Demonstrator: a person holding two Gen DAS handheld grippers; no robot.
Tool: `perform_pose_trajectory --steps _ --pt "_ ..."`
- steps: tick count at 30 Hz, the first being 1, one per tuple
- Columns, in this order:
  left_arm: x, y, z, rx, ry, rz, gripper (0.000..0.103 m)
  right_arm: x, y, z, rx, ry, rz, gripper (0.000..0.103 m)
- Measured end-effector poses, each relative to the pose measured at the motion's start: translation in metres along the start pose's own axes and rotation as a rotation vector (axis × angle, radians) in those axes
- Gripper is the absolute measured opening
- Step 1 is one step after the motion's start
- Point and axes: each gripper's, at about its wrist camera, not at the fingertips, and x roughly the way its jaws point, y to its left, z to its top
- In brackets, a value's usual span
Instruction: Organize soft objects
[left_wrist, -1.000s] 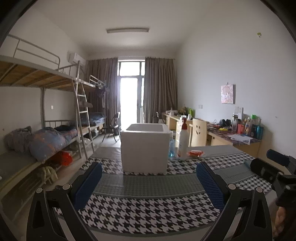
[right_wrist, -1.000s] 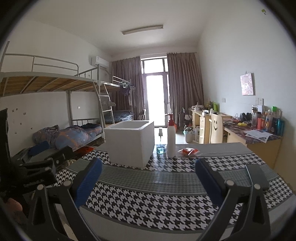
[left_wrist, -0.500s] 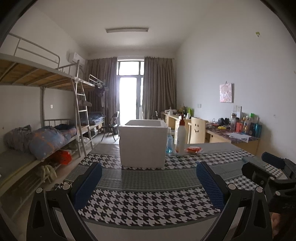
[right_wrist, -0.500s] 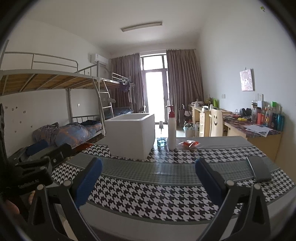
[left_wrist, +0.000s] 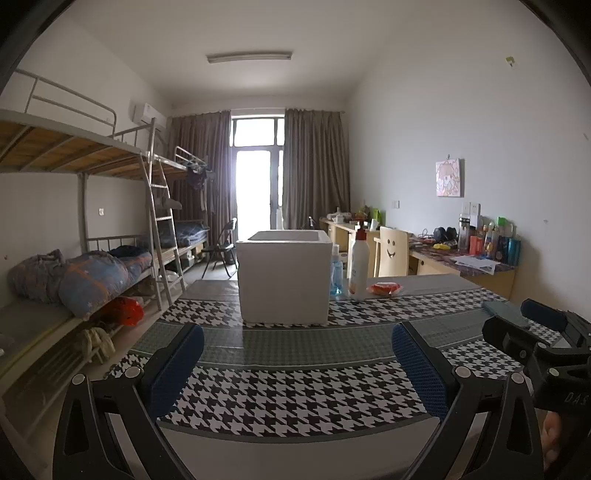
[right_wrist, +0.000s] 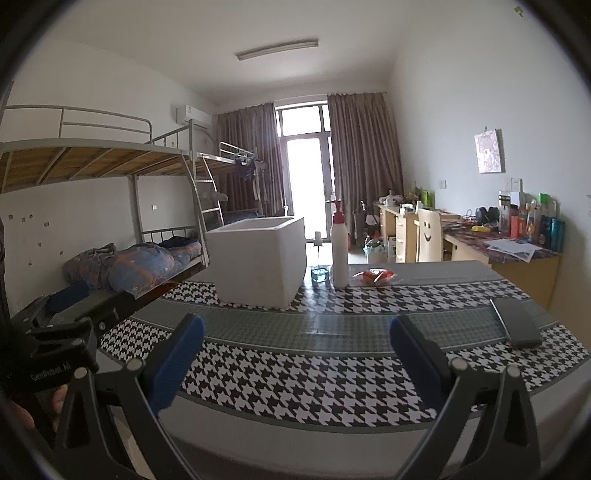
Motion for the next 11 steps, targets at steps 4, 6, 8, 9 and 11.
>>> perform_pose_trajectory --steps 4,6,8,9,11 --pt "0.0008 -0.0001 -0.0005 0.006 0.002 0.002 0.102 0.0020 0.0005 -0.0033 0.002 0.010 0.004 0.102" --pt "0.0009 -0.0002 -0.0014 0.009 0.006 0.003 0.102 0.0021 0.0008 -0.0034 0.000 0.010 0.005 0.102" --pt "0.0016 0.0002 -0.0018 0.006 0.011 -0.002 0.102 0.0022 0.0011 -0.0036 0.000 0.011 0.008 0.102" --pt "0.0010 0.0012 -0.0022 0.006 0.012 -0.005 0.102 0.0026 0.0015 -0.0036 -0.002 0.012 0.009 0.102" --pt "0.0005 0.0017 -0.0025 0.005 0.013 -0.009 0.102 0.0027 0.0023 -0.0037 -0.006 0.012 0.007 0.102"
